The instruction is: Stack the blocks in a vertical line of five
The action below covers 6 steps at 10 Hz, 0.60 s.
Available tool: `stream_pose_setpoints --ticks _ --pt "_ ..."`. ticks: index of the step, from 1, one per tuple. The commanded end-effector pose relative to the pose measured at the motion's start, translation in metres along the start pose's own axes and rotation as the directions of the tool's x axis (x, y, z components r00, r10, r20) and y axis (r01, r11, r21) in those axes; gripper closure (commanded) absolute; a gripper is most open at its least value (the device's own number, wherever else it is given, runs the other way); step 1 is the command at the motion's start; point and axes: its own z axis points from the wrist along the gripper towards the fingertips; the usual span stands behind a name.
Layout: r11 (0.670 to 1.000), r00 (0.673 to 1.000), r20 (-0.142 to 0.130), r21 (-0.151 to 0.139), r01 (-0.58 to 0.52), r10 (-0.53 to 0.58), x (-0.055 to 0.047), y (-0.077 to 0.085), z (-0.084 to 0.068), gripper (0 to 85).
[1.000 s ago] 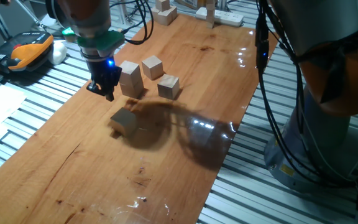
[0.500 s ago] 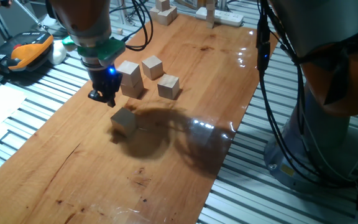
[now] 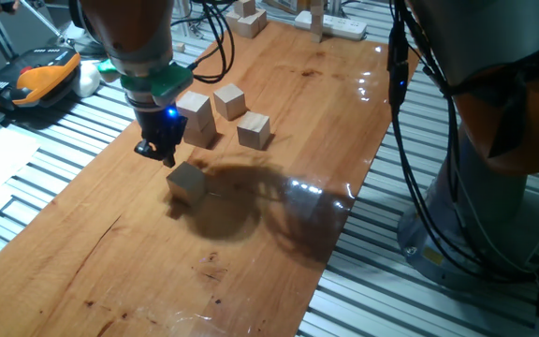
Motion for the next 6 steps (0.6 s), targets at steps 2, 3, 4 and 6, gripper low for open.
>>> stream_pose_setpoints --ticks 2,3,4,6 --pt "0.997 0.997 -0.009 0.007 -0.079 0.080 -0.0001 -0.0002 -0.0001 85.0" --pt "0.994 0.995 -0.011 0.046 -0.099 0.100 -0.0005 -0.0003 0.0003 85.0" --pt "0.991 0.993 0.001 0.065 -0.119 0.119 -0.0003 -0.0001 0.0002 85.0" --pt "0.985 0.992 0.038 0.117 -0.124 0.120 -0.0011 0.0002 0.0010 51.0"
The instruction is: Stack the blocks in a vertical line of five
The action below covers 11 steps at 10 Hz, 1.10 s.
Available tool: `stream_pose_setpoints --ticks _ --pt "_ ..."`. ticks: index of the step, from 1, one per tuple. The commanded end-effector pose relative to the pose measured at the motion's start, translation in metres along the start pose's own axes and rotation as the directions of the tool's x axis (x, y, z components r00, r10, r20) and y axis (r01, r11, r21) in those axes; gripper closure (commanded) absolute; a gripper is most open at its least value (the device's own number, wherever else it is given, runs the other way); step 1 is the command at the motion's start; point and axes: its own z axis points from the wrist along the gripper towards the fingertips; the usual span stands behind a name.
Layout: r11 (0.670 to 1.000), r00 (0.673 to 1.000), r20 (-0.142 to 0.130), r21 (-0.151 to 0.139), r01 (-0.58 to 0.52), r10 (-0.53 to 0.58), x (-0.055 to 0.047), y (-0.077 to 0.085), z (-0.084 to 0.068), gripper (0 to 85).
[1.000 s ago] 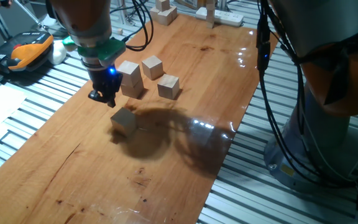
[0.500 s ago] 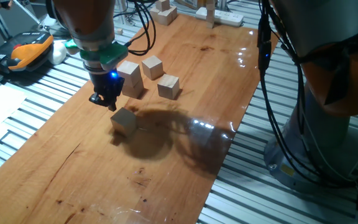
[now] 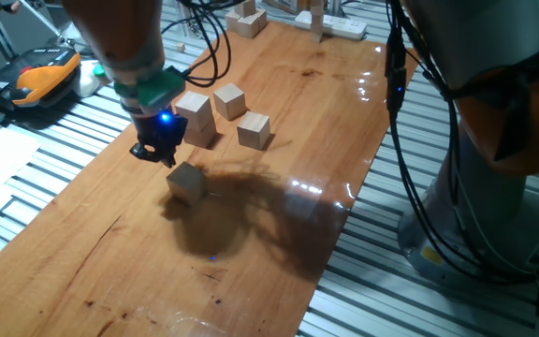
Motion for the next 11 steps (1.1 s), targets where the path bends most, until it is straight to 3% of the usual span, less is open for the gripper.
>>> stream_pose_setpoints --ticks 1,2,3,4,5,8,11 --pt "1.000 1.000 0.013 0.004 -0.012 0.012 -0.0001 -0.0002 0.0001 34.0" --pt "1.000 1.000 0.018 0.018 -0.022 0.022 -0.0001 -0.0001 0.0003 34.0" --pt "0.999 0.999 0.027 0.021 -0.043 0.042 -0.0004 0.0003 0.0009 17.0" --pt "0.998 0.998 0.034 0.025 -0.062 0.061 -0.0010 0.0007 0.0021 17.0" --pt "0.997 0.997 0.038 0.030 -0.069 0.068 -0.0018 0.0008 0.0030 0.0" --pt "0.998 0.998 0.030 0.022 -0.062 0.061 -0.0024 0.0012 0.0040 0.0" --pt "0.998 0.998 0.031 0.029 0.057 -0.058 -0.0007 0.0015 0.0057 0.0"
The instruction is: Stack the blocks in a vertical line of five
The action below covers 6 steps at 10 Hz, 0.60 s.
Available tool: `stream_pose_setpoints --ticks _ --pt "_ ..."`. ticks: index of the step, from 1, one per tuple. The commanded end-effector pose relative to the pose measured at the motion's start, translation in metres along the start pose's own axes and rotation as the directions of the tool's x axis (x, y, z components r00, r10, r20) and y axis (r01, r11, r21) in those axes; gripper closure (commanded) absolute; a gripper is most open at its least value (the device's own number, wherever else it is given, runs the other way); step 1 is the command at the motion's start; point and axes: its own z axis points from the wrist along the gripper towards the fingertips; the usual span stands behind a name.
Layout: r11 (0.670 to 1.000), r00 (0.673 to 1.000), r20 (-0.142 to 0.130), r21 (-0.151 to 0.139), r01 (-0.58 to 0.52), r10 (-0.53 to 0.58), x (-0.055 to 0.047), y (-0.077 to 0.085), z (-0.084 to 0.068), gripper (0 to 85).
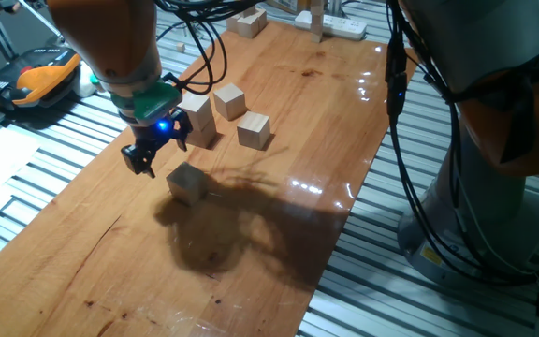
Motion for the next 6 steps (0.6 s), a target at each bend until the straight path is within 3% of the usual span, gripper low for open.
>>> stream_pose_setpoints --ticks 1,3,6 --pt "0.999 0.999 0.002 -0.009 0.036 -0.036 0.0029 0.0007 0.0020 0.0" --pt "0.998 0.999 0.000 -0.020 0.055 -0.055 0.0097 0.0021 0.0084 0.0" --pt "0.999 0.999 -0.019 -0.002 0.047 -0.047 0.0103 0.0012 0.0093 0.0"
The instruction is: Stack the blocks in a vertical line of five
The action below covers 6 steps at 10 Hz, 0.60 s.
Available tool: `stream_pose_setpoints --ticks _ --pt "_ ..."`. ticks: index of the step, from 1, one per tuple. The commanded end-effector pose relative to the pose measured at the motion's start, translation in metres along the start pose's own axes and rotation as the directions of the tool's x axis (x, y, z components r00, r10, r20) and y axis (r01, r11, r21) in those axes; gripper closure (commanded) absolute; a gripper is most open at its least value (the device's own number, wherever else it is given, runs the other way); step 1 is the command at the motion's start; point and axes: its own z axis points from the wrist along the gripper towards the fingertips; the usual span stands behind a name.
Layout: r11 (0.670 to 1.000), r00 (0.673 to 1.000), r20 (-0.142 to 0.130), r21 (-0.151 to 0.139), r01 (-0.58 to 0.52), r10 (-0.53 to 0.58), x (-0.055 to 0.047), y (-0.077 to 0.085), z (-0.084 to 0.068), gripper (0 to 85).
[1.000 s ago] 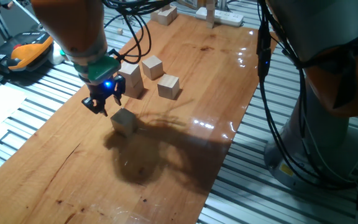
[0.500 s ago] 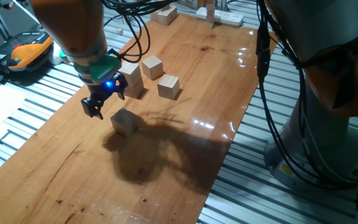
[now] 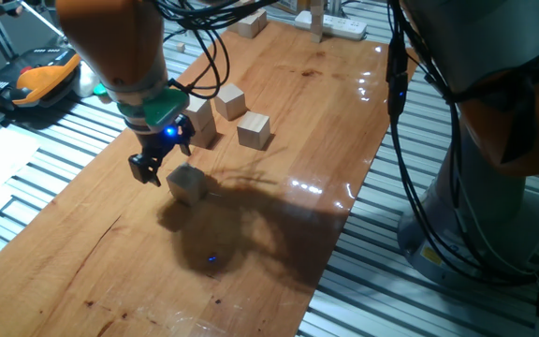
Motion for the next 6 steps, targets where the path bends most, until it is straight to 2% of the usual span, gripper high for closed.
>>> stream_pose_setpoints --ticks 1,6 --pt "1.000 1.000 -0.004 0.001 -0.016 0.016 -0.001 -0.001 0.001 0.0" --pt "0.999 0.999 0.001 -0.014 -0.041 0.042 0.004 -0.006 0.012 0.0"
